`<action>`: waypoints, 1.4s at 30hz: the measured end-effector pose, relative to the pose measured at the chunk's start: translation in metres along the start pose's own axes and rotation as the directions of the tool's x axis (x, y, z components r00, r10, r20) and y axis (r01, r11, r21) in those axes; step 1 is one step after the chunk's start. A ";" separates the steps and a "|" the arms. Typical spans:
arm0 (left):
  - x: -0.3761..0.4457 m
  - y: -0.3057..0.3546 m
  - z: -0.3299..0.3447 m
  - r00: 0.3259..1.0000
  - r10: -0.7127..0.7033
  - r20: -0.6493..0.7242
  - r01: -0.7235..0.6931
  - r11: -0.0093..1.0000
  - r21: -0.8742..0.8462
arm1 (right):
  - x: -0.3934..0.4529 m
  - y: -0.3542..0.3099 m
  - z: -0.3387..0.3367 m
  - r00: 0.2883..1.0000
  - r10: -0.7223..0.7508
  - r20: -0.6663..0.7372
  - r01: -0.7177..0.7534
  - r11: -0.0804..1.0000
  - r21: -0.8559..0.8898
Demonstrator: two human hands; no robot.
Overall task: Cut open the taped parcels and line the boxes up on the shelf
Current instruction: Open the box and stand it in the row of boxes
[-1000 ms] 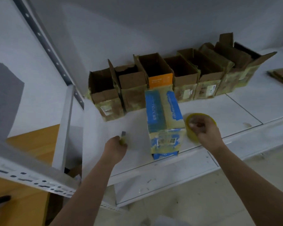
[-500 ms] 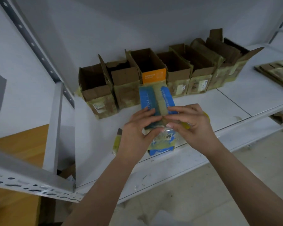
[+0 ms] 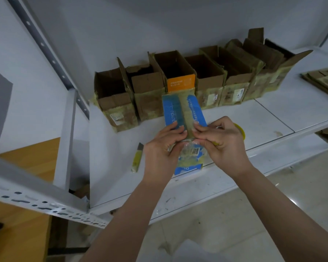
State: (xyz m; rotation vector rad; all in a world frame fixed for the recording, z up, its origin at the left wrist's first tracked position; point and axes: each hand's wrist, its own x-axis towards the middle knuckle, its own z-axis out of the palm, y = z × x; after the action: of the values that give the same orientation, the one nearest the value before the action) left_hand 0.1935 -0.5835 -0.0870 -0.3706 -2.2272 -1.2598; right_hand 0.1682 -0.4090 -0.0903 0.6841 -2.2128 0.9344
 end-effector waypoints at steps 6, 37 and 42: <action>0.002 0.002 -0.005 0.999 0.003 0.048 -0.002 1.000 -0.009 | -0.006 0.000 -0.002 0.995 0.090 0.041 -0.093 0.993 0.067; -0.020 -0.008 -0.002 0.993 -0.047 -0.110 0.034 0.992 -0.119 | -0.002 -0.017 -0.006 0.993 0.112 0.036 -0.109 0.992 -0.064; -0.021 -0.007 0.001 0.988 -0.094 -0.124 0.075 0.986 -0.149 | 0.000 -0.022 0.005 0.992 0.128 0.016 -0.128 0.992 -0.010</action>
State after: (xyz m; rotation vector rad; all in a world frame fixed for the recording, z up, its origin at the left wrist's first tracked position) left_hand 0.2068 -0.5856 -0.1047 -0.2419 -2.0672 -1.4523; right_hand 0.1813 -0.4262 -0.0837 0.5528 -2.2960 0.9838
